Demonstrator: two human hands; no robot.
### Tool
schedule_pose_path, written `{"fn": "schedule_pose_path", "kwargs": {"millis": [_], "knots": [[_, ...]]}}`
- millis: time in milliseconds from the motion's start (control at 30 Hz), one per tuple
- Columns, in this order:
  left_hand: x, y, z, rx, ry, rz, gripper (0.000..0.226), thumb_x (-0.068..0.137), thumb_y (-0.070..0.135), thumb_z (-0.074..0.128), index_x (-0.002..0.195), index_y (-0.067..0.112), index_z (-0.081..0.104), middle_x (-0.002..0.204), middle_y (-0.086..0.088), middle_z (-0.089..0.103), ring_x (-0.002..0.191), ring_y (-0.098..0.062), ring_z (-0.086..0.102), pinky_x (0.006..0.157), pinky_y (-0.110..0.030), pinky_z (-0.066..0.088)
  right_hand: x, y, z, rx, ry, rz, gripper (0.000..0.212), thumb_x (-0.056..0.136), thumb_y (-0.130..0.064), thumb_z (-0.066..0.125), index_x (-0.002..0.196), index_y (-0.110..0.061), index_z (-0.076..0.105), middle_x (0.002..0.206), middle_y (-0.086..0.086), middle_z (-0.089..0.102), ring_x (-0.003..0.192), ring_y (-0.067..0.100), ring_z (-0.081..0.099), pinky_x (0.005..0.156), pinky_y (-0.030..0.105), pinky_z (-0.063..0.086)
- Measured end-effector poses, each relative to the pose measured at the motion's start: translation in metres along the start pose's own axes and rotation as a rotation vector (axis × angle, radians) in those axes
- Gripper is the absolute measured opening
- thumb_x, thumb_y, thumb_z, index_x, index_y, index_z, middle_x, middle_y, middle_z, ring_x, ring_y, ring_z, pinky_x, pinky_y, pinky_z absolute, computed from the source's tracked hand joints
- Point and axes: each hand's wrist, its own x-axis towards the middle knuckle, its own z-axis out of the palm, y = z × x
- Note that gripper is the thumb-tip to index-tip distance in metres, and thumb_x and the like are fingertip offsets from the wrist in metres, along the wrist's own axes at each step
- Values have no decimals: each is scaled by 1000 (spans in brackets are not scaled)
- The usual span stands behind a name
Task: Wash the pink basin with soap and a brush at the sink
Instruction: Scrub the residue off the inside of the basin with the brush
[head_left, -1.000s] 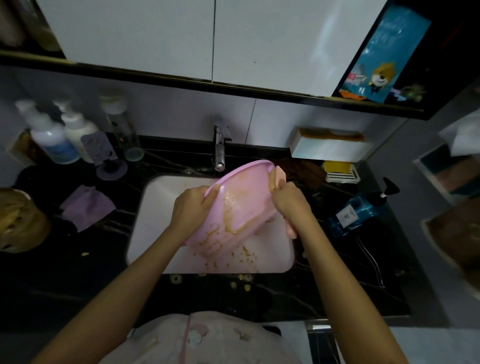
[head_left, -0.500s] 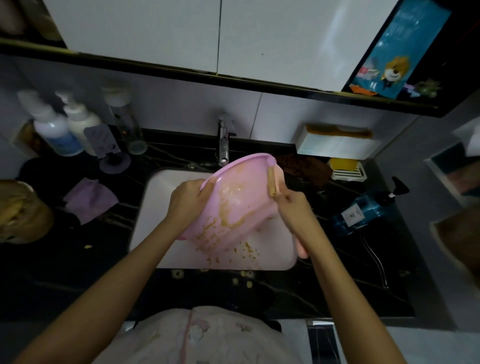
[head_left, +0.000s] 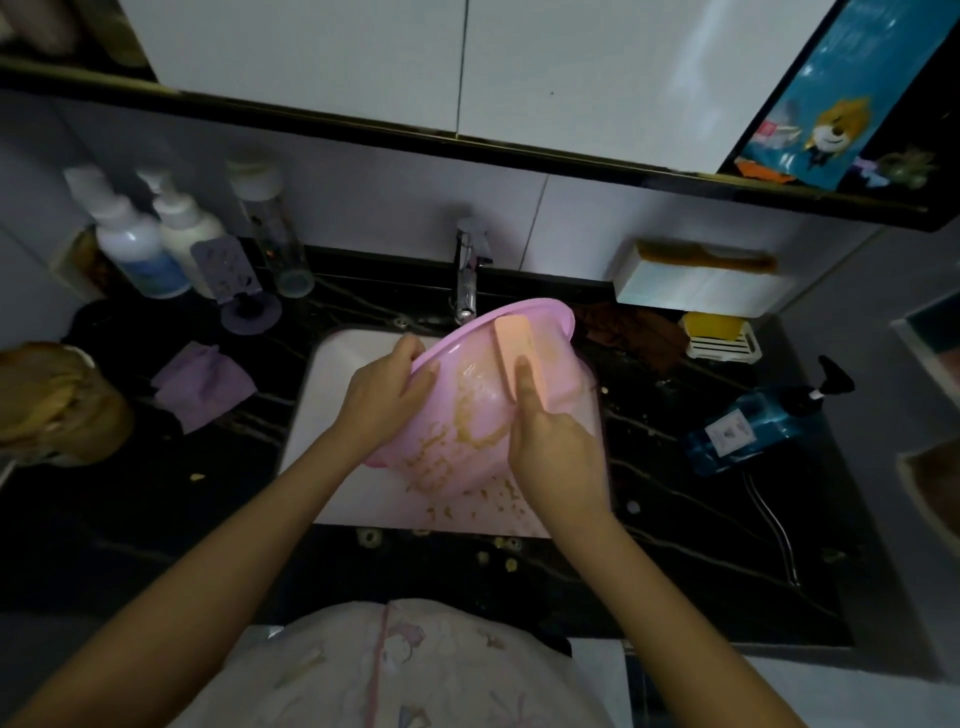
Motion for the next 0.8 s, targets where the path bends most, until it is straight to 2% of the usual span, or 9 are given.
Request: {"fn": "schedule_pose_path", "kwargs": {"millis": [167, 233, 300, 367, 467, 567, 633, 733, 800], "knots": [[-36, -30, 6, -68, 91, -12, 40, 89, 50, 33, 95, 17, 54, 88, 7, 53, 75, -10, 49, 59, -18, 33, 11, 15, -9, -12, 65, 52, 58, 101, -24, 30, 152, -28, 1, 82, 9, 59, 59, 21, 44, 48, 28, 28], [-51, -44, 12, -129, 108, -115, 39, 90, 53, 31, 88, 20, 53, 82, 6, 54, 73, -11, 51, 58, -22, 33, 17, 20, -10, 21, 108, 61, 56, 101, -27, 30, 152, -28, 7, 72, 5, 53, 53, 17, 42, 41, 26, 23], [-57, -49, 17, -157, 106, -195, 46, 88, 56, 27, 78, 17, 50, 72, 0, 56, 69, -21, 54, 58, -32, 35, 20, 20, -7, 40, 136, 41, 54, 101, -29, 30, 151, -28, 9, 65, 1, 45, 47, 13, 36, 39, 25, 21], [-52, -45, 16, -165, 113, -228, 50, 85, 56, 25, 72, 14, 48, 65, -5, 55, 64, -28, 55, 57, -34, 35, 22, 20, -4, 88, 128, 25, 53, 101, -29, 30, 151, -29, 12, 65, 2, 47, 48, 14, 38, 40, 26, 25], [-28, -22, 2, -177, 102, -153, 47, 86, 54, 26, 65, 15, 43, 58, -4, 50, 58, -26, 49, 55, -31, 31, 23, 24, -7, 268, 120, 64, 50, 101, -30, 30, 150, -29, 20, 67, 2, 54, 58, 19, 51, 47, 29, 37], [-4, 11, -4, -127, 33, -40, 46, 90, 52, 31, 60, 19, 40, 55, 0, 46, 58, -23, 47, 55, -32, 30, 11, 15, -7, 310, 109, 74, 50, 101, -33, 29, 149, -32, 18, 61, -4, 46, 61, 21, 53, 50, 29, 35], [7, 21, -4, -114, 2, -26, 45, 92, 47, 34, 61, 16, 43, 58, -2, 50, 61, -24, 49, 57, -32, 33, -8, 5, 1, 269, 89, -9, 52, 101, -36, 29, 150, -37, 12, 64, 2, 53, 61, 26, 56, 52, 30, 34], [17, 15, -5, -143, 2, -48, 42, 92, 46, 34, 58, 23, 43, 61, -2, 54, 64, -24, 53, 58, -32, 33, -28, 19, 10, 106, 174, -167, 53, 98, -31, 43, 147, -35, 25, 55, 7, 57, 48, 27, 56, 37, 26, 24], [20, 12, -5, -139, -11, -47, 40, 92, 46, 34, 57, 27, 40, 60, 1, 52, 63, -22, 52, 57, -31, 31, -17, 50, 12, 141, 171, -30, 52, 98, -27, 43, 147, -35, 25, 58, 6, 56, 53, 27, 58, 37, 22, 23]]}}
